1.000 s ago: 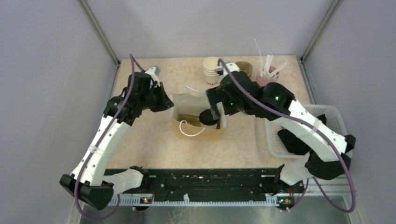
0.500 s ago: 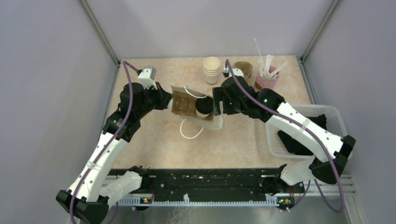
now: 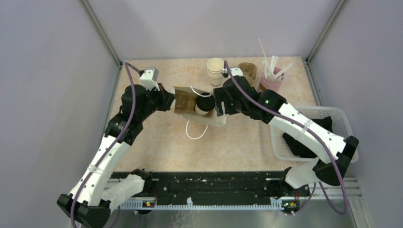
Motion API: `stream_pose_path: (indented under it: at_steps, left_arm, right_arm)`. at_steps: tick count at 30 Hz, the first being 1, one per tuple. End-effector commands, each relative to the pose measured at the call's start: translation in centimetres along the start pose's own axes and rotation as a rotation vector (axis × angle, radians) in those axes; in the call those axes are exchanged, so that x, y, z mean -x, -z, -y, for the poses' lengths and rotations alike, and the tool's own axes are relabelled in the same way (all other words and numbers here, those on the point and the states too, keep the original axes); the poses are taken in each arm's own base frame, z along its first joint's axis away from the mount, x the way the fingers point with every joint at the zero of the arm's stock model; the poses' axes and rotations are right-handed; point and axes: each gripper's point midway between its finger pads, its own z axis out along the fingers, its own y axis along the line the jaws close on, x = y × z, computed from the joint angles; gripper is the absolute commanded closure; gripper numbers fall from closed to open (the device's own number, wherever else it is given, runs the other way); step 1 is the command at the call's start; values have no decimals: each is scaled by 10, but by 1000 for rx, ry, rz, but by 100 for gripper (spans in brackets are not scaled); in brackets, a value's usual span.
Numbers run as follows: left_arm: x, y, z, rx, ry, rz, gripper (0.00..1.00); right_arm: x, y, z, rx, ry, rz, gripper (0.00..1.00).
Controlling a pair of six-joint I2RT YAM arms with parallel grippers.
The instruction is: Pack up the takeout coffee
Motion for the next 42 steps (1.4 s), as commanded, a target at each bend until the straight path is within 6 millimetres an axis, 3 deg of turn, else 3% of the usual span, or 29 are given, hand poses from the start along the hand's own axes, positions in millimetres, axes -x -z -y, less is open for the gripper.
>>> stream_pose_path:
  at_steps: [1,5,10,16,21,25,30,33,36,42]
  left_arm:
    - [9,9,6,-19,38,49,100]
    - [1,11,5,-33,33,58,100]
    - [-8,12,1,-28,26,49,100]
    - [-12,16,4,-54,14,50,100]
    - [-15,20,4,-64,-11,63,100]
    - [-18,20,1,-76,-40,101,100]
    - [-28,16,-12,-13,-12,83,100]
    - [-43,18,-29,102,47,-11,100]
    - [-57,21,-48,220,80,-80,100]
    - [-59,23,-48,223,99,-79,90]
  right_arm:
    - [29,20,-17,86,59,83,27]
    - [32,37,-48,211,64,120,28]
    - [27,10,-85,275,27,119,30]
    - [42,-23,-73,152,-60,230,35]
    - [37,-47,-65,112,-115,219,36]
    - [40,-50,-55,96,-68,228,37]
    - [11,-54,-53,119,-24,143,47]
    - [-4,-56,-57,146,-21,105,50]
    - [-8,-59,-62,155,-25,92,49]
    - [-10,-63,-66,115,-10,88,49]
